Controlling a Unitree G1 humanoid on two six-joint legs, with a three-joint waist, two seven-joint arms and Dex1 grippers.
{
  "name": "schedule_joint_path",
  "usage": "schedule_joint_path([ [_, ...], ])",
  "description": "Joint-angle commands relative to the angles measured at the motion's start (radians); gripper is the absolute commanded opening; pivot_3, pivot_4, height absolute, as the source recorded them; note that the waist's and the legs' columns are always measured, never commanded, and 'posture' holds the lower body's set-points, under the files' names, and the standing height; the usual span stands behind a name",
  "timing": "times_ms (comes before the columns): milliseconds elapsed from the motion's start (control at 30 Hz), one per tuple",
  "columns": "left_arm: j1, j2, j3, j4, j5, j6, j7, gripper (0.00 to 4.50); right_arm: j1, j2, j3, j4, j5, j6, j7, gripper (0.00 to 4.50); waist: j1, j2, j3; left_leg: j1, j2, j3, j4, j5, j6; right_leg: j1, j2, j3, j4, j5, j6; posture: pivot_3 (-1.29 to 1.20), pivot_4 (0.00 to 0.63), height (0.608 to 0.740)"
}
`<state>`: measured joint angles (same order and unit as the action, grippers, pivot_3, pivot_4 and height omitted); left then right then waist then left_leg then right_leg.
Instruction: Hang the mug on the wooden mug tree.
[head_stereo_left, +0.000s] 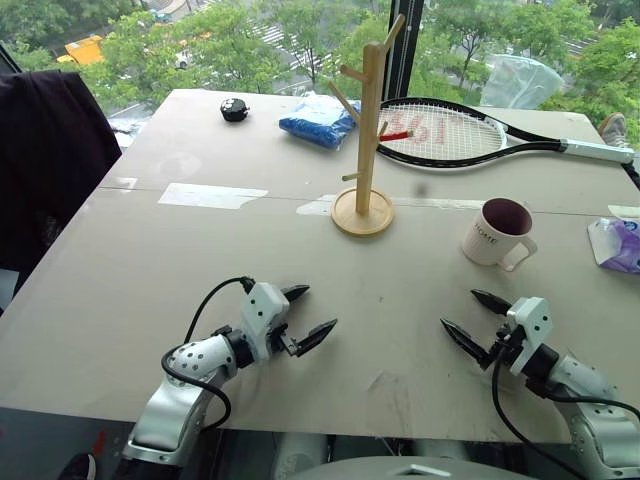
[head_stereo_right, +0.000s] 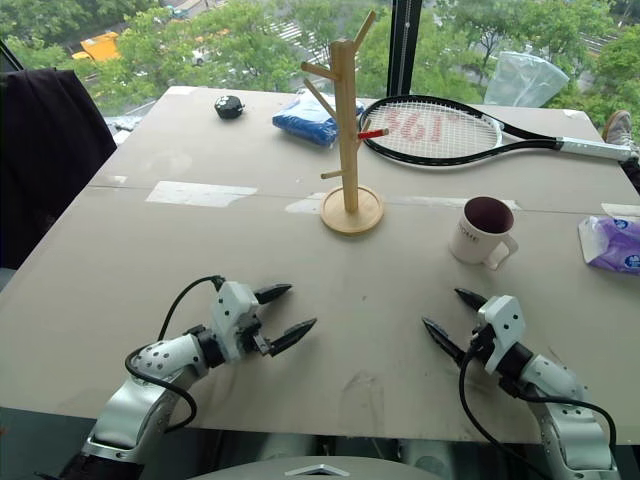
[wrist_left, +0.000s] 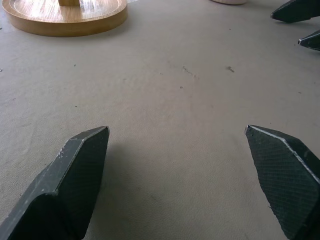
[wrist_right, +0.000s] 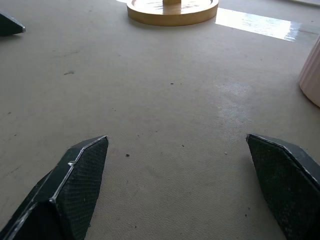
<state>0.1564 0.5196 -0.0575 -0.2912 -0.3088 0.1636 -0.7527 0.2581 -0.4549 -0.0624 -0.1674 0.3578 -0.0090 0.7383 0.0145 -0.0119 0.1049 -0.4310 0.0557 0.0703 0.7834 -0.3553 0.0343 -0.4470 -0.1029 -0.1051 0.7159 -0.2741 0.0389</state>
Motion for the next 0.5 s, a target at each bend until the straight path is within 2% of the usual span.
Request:
schedule_joint_path([
  [33,-0.020,-0.031,-0.017,0.012,0.008,-0.042,0.004,4.48,0.015,-0.009,-0.022,-0.033,0.028,0.037,0.003,4.50,0.001,0.000,0.000,0.000,0.000,0.000,0.000,0.000,0.000,0.000,0.000,0.000,0.000,0.000,0.000,0.00,0.150,0.654],
  [500,-0.024,-0.063,-0.026,-0.003,-0.040,-0.016,-0.037,4.48,0.025,0.004,-0.026,-0.058,0.017,0.049,-0.035,4.50,0.000,0.001,0.000,0.000,0.000,0.000,0.000,0.000,0.001,0.000,0.000,0.000,0.000,0.000,0.000,0.00,0.150,0.654],
])
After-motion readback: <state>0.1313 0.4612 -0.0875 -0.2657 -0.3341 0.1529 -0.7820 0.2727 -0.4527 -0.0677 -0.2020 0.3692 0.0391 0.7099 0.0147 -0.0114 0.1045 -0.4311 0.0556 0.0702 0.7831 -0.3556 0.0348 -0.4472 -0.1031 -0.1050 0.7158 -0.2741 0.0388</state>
